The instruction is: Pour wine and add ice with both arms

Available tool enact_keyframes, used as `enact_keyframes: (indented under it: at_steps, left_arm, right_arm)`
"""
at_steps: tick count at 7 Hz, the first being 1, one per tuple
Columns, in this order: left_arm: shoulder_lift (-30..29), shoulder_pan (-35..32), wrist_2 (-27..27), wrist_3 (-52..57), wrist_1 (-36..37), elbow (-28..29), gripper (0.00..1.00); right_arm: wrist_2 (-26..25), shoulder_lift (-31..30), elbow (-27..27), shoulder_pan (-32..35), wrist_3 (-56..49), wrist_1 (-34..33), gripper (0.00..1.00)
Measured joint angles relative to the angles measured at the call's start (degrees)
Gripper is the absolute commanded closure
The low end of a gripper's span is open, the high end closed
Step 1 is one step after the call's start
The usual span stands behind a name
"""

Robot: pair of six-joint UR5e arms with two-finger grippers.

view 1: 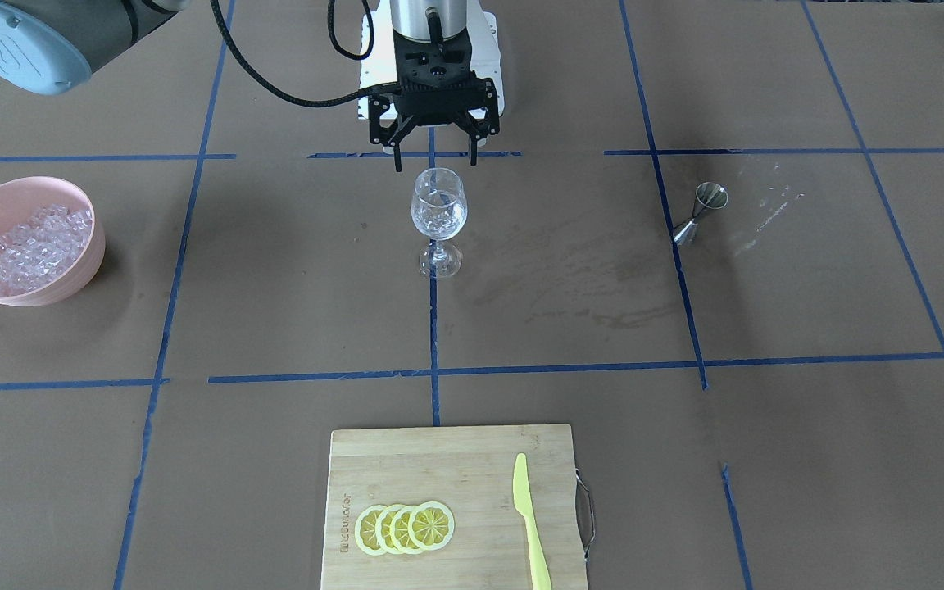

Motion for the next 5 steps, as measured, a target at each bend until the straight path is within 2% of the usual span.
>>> enact_keyframes:
  at_steps: [1,2,5]
  left_arm:
    - [0.3,0.0,0.1,0.0,0.1,0.0,0.00]
    - [1.0,0.0,0.2,0.1,0.2,0.1,0.00]
    - [2.3,0.8,0.4,4.0,0.6,0.1,0.00]
  right_arm:
    - [2.8,-2.4,1.9,2.9,-4.0,0.1,0.00]
    - [7.8,-5.6,3.5,8.1,-9.8,0.3,0.00]
    - [23.8,-17.5,4.0,28.3,-37.9,0.9,0.00]
